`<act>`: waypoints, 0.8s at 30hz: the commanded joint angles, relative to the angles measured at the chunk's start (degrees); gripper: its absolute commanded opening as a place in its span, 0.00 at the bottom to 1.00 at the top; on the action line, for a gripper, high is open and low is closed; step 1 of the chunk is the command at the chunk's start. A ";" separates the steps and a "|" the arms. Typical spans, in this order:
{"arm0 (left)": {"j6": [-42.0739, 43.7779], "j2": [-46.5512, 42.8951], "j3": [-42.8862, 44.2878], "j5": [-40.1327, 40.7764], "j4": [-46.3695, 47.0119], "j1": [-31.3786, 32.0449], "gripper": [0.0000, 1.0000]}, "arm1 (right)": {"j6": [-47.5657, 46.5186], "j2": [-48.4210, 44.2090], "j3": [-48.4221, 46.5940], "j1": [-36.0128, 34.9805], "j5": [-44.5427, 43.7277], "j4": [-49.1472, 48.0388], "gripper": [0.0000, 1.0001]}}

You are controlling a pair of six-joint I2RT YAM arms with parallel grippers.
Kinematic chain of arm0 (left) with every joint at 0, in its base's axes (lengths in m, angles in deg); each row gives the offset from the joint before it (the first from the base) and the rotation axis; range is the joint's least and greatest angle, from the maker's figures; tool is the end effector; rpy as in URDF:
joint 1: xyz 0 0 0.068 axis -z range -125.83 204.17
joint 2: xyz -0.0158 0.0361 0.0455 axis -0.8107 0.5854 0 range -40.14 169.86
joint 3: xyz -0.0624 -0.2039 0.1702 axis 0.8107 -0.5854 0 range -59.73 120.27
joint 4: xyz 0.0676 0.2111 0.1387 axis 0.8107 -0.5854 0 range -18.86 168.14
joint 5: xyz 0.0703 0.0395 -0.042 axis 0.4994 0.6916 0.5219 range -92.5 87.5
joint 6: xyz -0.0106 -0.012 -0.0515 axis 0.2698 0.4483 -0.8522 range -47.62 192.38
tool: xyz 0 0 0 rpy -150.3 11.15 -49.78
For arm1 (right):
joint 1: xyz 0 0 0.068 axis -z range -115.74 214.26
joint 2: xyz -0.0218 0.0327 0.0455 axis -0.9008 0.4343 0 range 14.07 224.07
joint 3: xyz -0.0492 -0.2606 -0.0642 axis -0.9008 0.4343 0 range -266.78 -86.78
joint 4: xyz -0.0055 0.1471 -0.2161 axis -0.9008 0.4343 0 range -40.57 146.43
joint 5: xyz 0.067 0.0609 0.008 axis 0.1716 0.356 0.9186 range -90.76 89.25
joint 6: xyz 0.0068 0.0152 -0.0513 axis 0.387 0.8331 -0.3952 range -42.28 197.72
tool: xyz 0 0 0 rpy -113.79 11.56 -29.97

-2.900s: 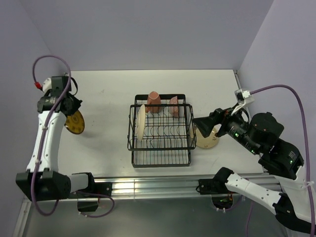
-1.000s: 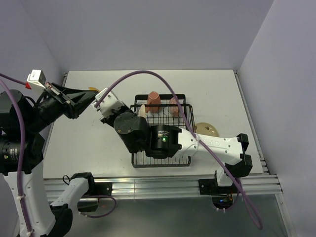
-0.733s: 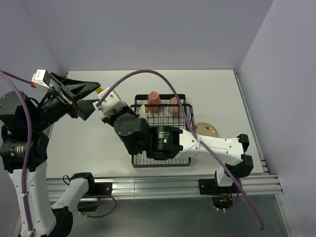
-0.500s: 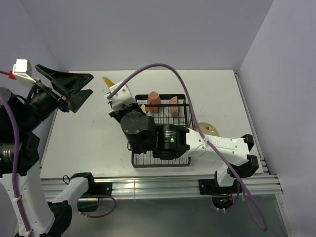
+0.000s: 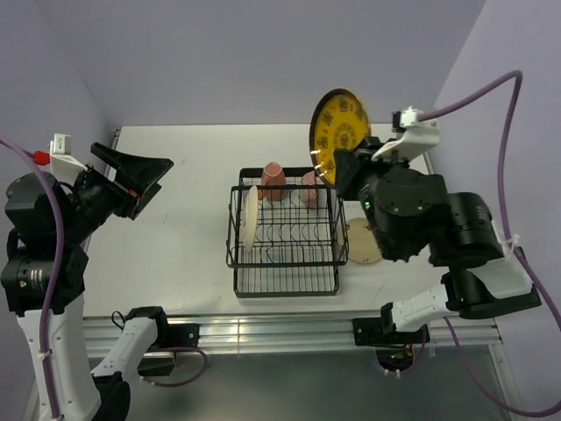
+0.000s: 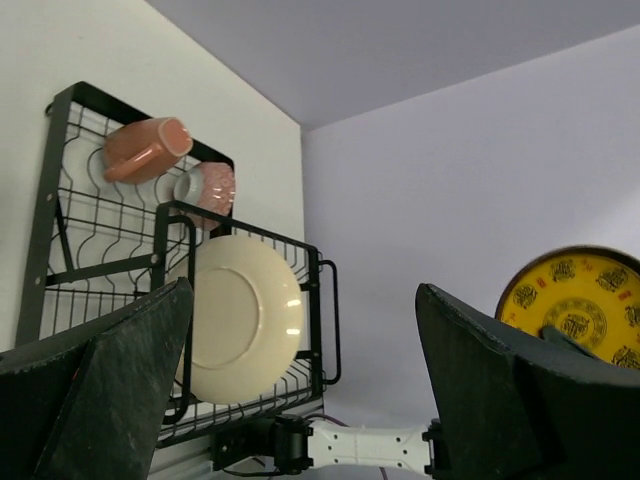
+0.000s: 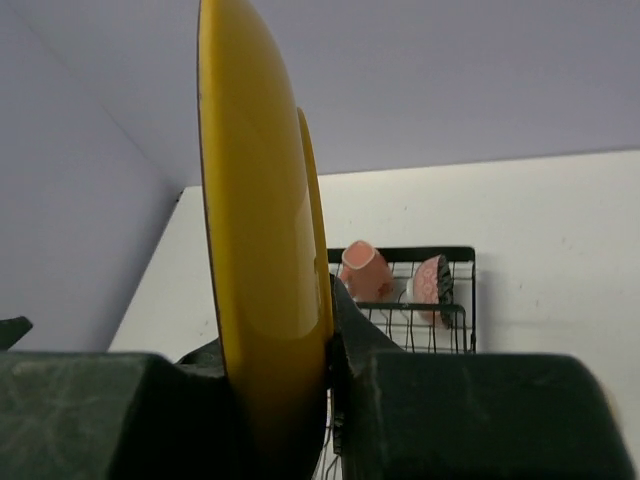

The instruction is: Load the mixed dishes into the dish rack

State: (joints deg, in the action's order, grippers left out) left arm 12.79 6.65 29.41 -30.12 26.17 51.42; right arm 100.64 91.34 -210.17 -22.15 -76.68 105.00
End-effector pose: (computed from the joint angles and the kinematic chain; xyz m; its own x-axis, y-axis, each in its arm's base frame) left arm 0.0847 -0.0124 0.4978 -0.4416 -0.7862 -0.4323 0.0657 0.4521 -0.8895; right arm 0.0452 0.1674 0.5757 -0.0808 0.2269 -0.9706 -0.1644 0.9574 0.2375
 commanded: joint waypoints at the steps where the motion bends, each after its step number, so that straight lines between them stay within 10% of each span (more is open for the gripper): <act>1: 3.61 -1.17 -1.07 1.51 1.69 0.11 0.99 | 24.10 1.48 -0.37 1.86 6.03 27.22 0.00; 24: 10.02 0.15 -4.15 3.97 -2.00 1.78 0.99 | 32.45 -5.56 26.27 8.54 23.01 27.31 0.00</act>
State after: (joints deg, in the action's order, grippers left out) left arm 20.59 6.85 25.24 -26.95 23.74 52.87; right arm 131.19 87.62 -184.29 -15.14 -53.86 126.99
